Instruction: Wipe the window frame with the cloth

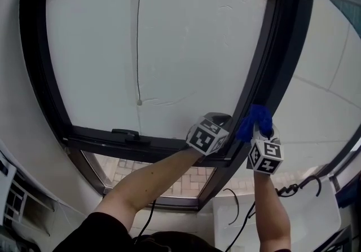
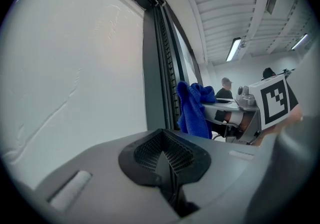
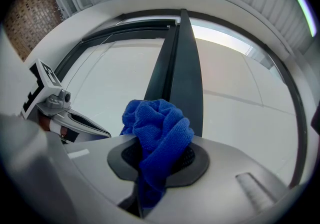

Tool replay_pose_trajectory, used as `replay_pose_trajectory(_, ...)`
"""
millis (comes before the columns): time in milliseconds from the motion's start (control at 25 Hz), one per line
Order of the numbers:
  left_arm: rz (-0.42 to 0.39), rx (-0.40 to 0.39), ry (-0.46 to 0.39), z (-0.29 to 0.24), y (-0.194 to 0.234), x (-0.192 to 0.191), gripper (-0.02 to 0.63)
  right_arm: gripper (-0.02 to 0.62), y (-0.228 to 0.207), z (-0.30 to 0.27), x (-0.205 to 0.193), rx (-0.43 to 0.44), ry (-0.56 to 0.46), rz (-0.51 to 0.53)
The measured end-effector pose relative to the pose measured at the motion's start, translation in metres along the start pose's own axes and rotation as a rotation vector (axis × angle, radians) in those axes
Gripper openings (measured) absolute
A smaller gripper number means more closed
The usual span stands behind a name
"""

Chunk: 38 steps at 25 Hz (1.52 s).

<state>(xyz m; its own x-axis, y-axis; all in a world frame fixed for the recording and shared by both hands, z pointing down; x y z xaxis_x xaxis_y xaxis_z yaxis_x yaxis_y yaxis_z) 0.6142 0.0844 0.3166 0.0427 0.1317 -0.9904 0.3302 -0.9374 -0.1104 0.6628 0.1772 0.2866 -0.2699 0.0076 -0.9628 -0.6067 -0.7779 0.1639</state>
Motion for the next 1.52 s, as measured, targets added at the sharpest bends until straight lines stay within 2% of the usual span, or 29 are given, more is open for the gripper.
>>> replay_pose_trajectory(480,0.028,-0.004,0.008,-0.003,-0.006,-0.018,-0.008,0.078,0.004,0.005,-0.029,0.003,0.044,-0.007)
replay_pose_trajectory(960,0.086,0.008,0.036,-0.003,-0.006,-0.058,-0.008,0.078,0.011,0.013,-0.061,0.015,0.091,-0.018)
replay_pose_trajectory(1120,0.108,0.014,0.047,-0.003,-0.004,-0.074,-0.008,0.078,0.013,0.014,-0.07,0.014,0.097,0.01)
replay_pose_trajectory(1520,0.123,0.016,0.093,-0.006,-0.006,-0.097,-0.008,0.078,0.021,0.023,-0.115,0.014,0.174,-0.003)
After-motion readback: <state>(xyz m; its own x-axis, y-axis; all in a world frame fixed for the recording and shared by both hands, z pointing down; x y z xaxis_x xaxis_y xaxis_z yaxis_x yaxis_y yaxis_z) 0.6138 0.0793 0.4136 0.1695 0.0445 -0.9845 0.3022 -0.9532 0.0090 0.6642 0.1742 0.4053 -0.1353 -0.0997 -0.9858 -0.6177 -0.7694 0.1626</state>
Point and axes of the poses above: the fingertips, and each gripper's own axes: z backward along the fingers, y to its left, x out of its top, the point moved 1 cm from there along z, backward along the fingers, and after that the axes turned 6 degrees about -x, right-handed, at the moved point
